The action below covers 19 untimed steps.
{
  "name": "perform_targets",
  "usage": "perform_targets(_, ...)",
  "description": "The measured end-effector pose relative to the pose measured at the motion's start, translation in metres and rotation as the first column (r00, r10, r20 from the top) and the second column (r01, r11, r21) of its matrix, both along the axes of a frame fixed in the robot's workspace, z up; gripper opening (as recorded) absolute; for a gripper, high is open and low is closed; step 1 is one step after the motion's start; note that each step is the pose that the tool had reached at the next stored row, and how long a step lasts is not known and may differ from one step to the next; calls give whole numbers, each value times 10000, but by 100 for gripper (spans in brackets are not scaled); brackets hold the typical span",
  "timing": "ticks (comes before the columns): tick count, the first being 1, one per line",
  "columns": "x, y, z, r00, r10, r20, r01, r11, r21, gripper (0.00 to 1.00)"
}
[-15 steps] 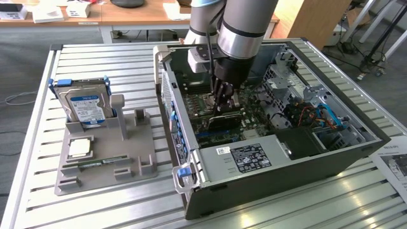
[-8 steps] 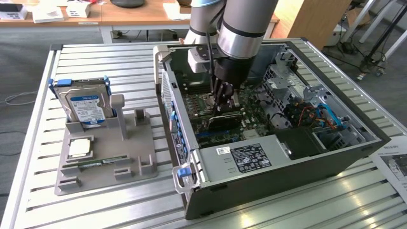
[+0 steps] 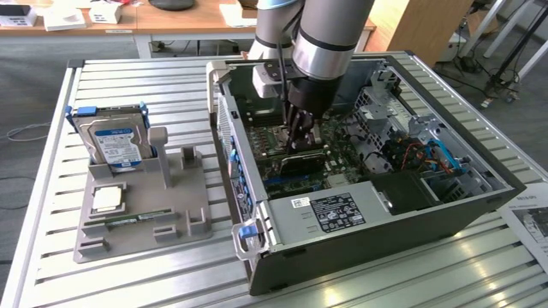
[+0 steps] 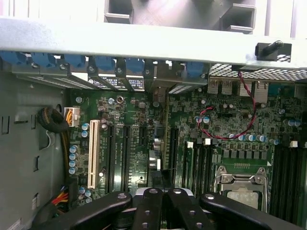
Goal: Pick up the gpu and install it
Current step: 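Press down on the gpu until it lock into place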
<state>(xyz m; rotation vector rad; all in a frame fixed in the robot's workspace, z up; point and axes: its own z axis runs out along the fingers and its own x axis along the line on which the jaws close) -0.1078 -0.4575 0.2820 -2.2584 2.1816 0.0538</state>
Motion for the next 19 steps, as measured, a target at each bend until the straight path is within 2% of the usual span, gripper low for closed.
perform_targets(4, -31, 24, -17, 10000, 1, 28, -1, 10000, 2, 11)
perform_targets(10, -44, 26, -62, 10000, -4, 59, 4, 10000, -9, 11)
perform_targets(15, -93, 74, -78, 9999, -5, 104, 5, 10000, -9, 11)
perform_targets(16, -97, 74, -89, 9999, -5, 112, 5, 10000, -14, 11)
perform_targets(19, -96, 75, -101, 9999, -2, 111, 3, 10000, -86, 11)
